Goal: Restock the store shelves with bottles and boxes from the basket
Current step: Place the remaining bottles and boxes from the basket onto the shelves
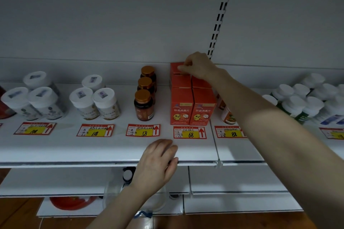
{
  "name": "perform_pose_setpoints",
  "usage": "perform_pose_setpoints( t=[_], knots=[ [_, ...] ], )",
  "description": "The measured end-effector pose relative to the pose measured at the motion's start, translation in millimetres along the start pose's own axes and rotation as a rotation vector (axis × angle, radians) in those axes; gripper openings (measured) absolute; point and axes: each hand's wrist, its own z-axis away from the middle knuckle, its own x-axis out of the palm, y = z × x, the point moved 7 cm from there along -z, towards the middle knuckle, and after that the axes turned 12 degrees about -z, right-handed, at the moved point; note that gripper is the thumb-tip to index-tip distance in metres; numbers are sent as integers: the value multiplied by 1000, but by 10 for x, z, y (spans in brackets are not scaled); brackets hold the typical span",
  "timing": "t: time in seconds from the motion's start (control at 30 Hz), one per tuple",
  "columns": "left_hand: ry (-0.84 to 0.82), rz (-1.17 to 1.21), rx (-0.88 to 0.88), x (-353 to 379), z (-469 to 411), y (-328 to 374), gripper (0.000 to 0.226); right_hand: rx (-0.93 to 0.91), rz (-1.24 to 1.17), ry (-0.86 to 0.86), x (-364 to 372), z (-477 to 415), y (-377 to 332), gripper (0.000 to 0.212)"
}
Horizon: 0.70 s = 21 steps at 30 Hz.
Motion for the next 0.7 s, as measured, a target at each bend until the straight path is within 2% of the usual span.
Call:
perform_pose_setpoints(
  t=[0.23,0.47,0.7],
  knots=[
    [-15,2,3,3,-8,-5,24,81,43,57,149,-102,-68,57],
    [-17,6,-1,-4,-8,-8,24,116,163,16,187,-143,-96,50],
    [-25,3,-3,-10,-14,-7,26,113,176,11,172,-120,-84,54]
  ],
)
